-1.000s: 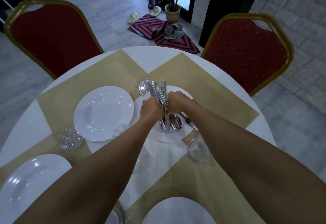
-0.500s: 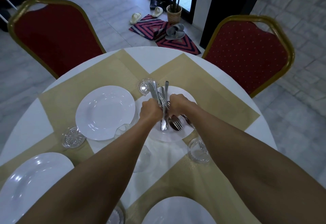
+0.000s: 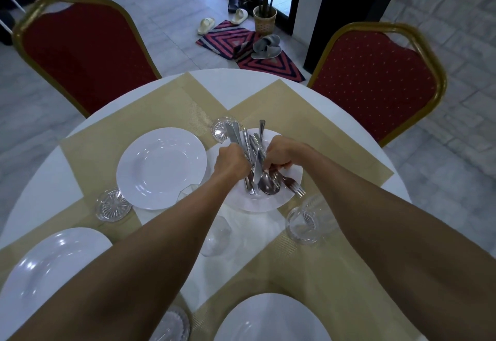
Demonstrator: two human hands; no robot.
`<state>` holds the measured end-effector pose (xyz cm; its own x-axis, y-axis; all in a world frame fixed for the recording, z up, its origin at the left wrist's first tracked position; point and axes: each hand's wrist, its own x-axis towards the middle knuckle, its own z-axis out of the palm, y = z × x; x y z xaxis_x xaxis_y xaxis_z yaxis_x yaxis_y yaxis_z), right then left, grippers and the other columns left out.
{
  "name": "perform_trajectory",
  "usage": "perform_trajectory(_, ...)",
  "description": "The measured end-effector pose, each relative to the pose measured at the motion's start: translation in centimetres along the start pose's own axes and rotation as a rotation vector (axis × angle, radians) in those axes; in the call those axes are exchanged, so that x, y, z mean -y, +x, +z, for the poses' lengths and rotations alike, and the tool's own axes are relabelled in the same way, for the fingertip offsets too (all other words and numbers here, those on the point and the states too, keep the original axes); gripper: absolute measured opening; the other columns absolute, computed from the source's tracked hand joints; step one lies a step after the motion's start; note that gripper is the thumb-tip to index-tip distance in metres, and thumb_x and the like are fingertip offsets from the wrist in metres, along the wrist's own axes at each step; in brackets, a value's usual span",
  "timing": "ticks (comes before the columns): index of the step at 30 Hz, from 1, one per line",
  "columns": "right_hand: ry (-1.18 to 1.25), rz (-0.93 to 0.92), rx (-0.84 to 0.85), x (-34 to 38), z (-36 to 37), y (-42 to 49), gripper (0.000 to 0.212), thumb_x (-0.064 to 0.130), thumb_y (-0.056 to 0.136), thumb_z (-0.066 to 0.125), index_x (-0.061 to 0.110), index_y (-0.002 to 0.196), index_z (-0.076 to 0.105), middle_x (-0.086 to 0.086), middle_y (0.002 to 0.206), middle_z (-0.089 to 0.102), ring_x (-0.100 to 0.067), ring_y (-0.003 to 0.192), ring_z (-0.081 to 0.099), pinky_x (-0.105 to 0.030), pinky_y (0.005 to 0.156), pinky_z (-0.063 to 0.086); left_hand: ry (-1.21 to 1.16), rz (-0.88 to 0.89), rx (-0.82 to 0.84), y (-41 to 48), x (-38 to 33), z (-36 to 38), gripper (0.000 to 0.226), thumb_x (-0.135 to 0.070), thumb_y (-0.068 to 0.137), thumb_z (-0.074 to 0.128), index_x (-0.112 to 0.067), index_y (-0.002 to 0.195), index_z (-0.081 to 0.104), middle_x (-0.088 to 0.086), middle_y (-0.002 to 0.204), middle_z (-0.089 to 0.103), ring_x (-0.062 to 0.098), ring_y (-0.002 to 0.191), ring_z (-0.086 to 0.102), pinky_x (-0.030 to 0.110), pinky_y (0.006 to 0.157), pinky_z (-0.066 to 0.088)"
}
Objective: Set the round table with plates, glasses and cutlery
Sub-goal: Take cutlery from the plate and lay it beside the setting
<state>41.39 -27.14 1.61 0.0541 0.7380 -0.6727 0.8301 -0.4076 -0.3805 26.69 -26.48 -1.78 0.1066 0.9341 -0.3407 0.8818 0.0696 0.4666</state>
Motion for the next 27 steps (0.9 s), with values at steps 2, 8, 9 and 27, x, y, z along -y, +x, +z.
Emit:
perform_trajectory(2, 0.002, 0.009, 0.029, -0.4, -0.1, -0.2, 0.012, 0.011, 0.082, 0.073, 0.007, 0.074, 0.065, -0.005, 0.060, 0.055, -0.016, 0.049, 0.045, -0.023, 0.046, 0.040, -0.013, -0.004, 0.029, 0.0, -0.2, 0.2, 0.016, -0.006, 0.082, 0.060, -0.005, 0.094, 0.071, 0.012, 0.094, 0.068, 0.026, 0.080, 0.057, 0.030, 0.068, 0.043)
perform_trajectory(8, -0.041, 0.048, 0.050, -1.7, -1.1, -1.2, 0.026, 0.015, 0.084, 0.072, 0.009, 0.061, 0.062, -0.002, 0.053, 0.056, -0.014, 0.042, 0.047, -0.022, 0.044, 0.041, -0.059, -0.011, 0.068, -0.5, -0.9, 0.3, 0.013, -0.006, 0.078, 0.063, -0.004, 0.089, 0.070, 0.013, 0.091, 0.067, 0.027, 0.082, 0.062, 0.032, 0.065, 0.047)
perform_trajectory(9, -0.051, 0.057, 0.065, -2.0, -1.3, -1.4, 0.026, 0.017, 0.084, 0.072, 0.010, 0.061, 0.062, -0.003, 0.054, 0.057, -0.015, 0.043, 0.047, -0.022, 0.045, 0.041, -0.062, -0.011, 0.071, -0.5, -0.9, 0.2, 0.012, -0.006, 0.079, 0.062, -0.004, 0.088, 0.069, 0.013, 0.090, 0.067, 0.027, 0.081, 0.062, 0.032, 0.064, 0.047)
perform_trajectory(27, 0.255, 0.009, -0.024, -5.2, -3.2, -3.3, 0.016, 0.020, 0.090, 0.071, 0.004, 0.093, 0.074, -0.005, 0.073, 0.066, -0.010, 0.051, 0.052, -0.020, 0.046, 0.039, -0.091, 0.004, 0.084, -0.1, -3.4, 0.5, 0.013, 0.003, 0.081, 0.056, -0.001, 0.083, 0.068, 0.016, 0.088, 0.067, 0.026, 0.075, 0.066, 0.030, 0.056, 0.050)
